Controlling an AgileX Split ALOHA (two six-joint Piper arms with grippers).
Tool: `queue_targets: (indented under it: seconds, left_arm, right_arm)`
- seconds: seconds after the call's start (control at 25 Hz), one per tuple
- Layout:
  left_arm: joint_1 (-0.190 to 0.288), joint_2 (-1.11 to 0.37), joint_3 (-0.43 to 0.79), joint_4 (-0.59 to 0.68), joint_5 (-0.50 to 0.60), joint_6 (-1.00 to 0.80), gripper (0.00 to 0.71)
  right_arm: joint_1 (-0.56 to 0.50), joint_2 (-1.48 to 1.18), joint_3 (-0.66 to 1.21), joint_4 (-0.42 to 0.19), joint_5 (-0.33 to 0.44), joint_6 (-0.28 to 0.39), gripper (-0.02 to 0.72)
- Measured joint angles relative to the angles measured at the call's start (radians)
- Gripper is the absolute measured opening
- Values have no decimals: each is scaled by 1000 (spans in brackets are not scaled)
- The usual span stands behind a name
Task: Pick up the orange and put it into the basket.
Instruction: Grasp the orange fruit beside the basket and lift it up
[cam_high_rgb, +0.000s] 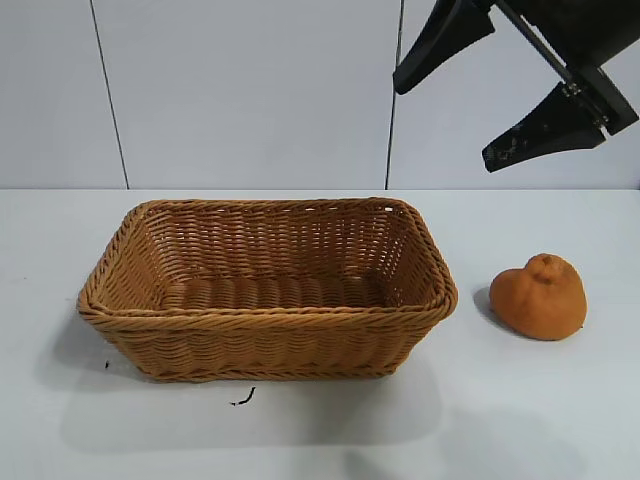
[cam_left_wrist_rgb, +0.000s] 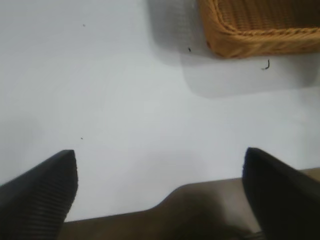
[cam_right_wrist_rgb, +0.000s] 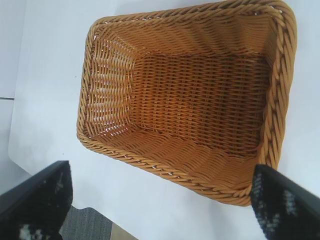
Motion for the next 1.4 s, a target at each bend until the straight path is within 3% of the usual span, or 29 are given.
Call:
queue_targets:
  seconds: [0.12,0.36,0.64,0.8,1.0,1.12,1.24,1.4]
  left_arm:
    - [7,-39,1,0,0,1,646]
    - [118,-155,1,0,-1,1,646]
    - [131,-232,1,0,4,2,646]
    - [131,-232,1,0,4,2,646]
    - [131,-232,1,0,4,2,647]
    - [131,-232,1,0,4,2,647]
    - [131,-232,1,0,4,2,647]
    - [131,-232,1,0,4,2,647]
  right_arm:
    - [0,0,0,0,0,0,696]
    - [0,0,0,-1,0,1,696]
    - [0,0,0,-32,0,1,696]
    - [0,0,-4,-142,1,49,696]
    - [-4,0,-70,-409,6,187,696]
    - [-40,0,-115,-533,12,254,696]
    - [-96,1,-126,-576,13,270,696]
    - [-158,39,-129,-584,19,272,696]
